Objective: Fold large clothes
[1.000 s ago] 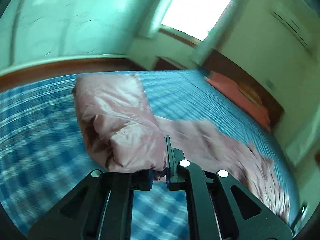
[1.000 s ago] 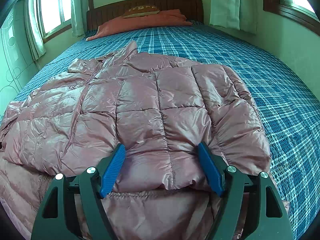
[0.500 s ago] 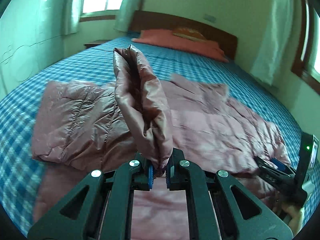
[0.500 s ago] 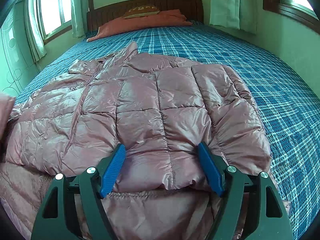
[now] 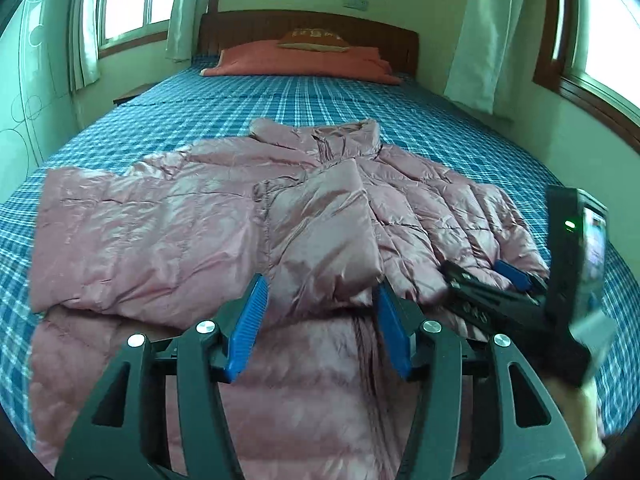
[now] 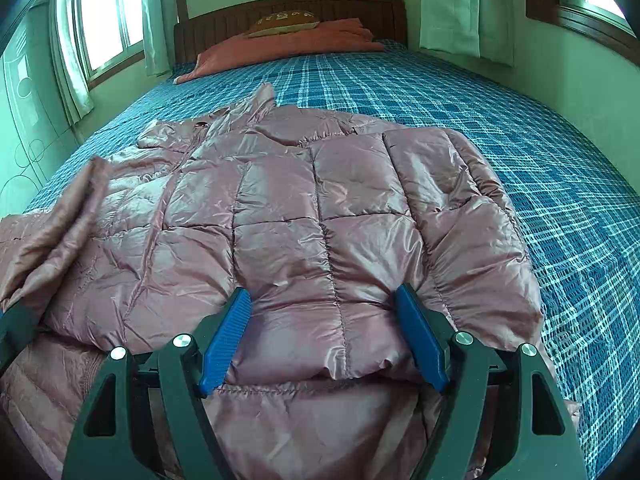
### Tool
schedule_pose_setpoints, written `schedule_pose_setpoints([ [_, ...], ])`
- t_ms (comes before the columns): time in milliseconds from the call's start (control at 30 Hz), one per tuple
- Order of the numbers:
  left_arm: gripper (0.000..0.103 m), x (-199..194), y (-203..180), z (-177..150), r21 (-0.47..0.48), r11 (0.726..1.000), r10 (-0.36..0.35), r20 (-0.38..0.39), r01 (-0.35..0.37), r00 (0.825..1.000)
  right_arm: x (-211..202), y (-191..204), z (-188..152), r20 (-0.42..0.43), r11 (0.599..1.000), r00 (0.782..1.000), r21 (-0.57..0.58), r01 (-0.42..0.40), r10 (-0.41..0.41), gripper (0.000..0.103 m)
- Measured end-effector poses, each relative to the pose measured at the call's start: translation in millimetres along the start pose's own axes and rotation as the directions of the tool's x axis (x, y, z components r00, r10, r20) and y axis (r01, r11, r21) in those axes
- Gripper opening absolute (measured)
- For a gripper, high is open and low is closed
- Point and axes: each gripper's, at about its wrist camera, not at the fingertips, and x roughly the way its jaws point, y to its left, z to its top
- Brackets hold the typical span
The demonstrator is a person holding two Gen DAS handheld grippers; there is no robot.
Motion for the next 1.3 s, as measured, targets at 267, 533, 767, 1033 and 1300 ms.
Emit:
schedule_pose_setpoints([
  [267, 0.066, -63.0, 62.5, -18.6, -0.065, 0.997, 0.039, 0.036, -0.037, 0.999, -32.1, 15.6, 7.5, 0.01, 0.992, 0.995, 0.068, -0.104, 0.104, 0.074],
  [533, 0.067, -83.4, 141.3, -40.6, -0.169, 0.972, 0.169, 0.003, -0.166, 0.986, -37.6, 92.7, 16.7, -0.037, 0.958, 0.958, 0.058, -0.282, 0.284, 0.074],
  [767, 0.067, -89.2, 174.3, -51.4, -0.215, 0.957, 0.191, -0.026, -0.192, 0.981, -20.6, 141.0, 9.8, -0.115, 0.958, 0.955, -0.058, -0.281, 0.273, 0.022],
  [1033, 0.068, -87.3, 182.9, -41.9, -0.211, 0.958, 0.195, -0.012, -0.193, 0.981, -50.0, 93.5, 37.5, 0.024, 0.982, 0.986, -0.103, -0.161, 0.164, 0.013],
  [1300, 0.068, -70.9, 177.8, -28.5, -0.178, 0.966, 0.189, -0.024, -0.19, 0.982, -24.6, 14.9, 47.0, 0.001, 0.999, 1.0, -0.05, -0.016, 0.016, 0.013],
])
